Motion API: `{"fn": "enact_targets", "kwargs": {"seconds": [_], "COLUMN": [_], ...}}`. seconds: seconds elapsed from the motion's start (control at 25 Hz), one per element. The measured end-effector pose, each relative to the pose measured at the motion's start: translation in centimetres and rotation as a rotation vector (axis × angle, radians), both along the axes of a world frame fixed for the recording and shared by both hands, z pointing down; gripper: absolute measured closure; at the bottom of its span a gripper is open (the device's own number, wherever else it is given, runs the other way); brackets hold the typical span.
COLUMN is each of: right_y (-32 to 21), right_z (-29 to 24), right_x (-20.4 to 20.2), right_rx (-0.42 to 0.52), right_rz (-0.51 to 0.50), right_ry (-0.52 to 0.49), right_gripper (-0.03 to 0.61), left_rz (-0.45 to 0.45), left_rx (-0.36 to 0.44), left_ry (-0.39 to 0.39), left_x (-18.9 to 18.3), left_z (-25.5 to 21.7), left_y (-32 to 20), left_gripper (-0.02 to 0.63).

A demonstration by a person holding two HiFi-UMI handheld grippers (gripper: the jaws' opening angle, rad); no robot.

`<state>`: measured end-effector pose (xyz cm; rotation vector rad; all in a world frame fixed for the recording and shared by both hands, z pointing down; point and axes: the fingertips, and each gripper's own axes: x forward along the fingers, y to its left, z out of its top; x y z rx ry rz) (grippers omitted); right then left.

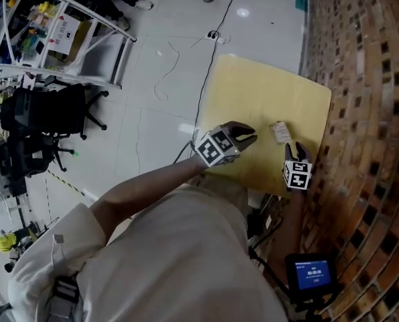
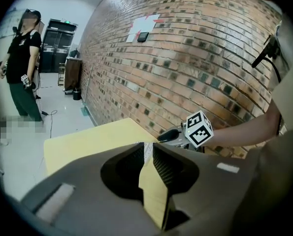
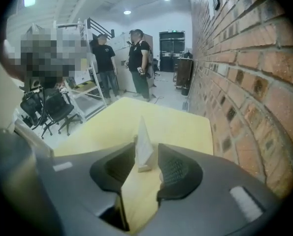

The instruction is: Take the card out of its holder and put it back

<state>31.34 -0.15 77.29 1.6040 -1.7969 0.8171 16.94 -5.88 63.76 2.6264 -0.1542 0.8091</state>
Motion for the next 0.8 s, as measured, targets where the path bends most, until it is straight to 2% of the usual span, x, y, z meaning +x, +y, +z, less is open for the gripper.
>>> {"fn": "enact_targets", "kwargs": {"seconds": [0.36, 0.52, 0.8], "right_y": [-0.5, -0.9, -1.0], "right_z": [2.7, 3.3, 3.9], "right_x": [-0.1, -0.8, -1.5], "right_rx": [-0.042, -0.045, -0.035], "right_rz": [-0.073, -0.088, -0.082], "right_ry": [-0.048, -0.057, -0.057], "right_gripper": [0.439, 0.442, 0.500], "left_rz": [-0.025, -0.064, -0.118], "left_rx": [0.001, 0.005, -0.002], "left_ry": [-0.026, -0.026, -0.017], "left_x": [-1.6, -2.5, -4.0], "left_z": [0.0, -0.3, -0.4], "left_y": [1.1, 0.6, 0.8], "left_gripper": [0.538, 0.538, 0.539]}}
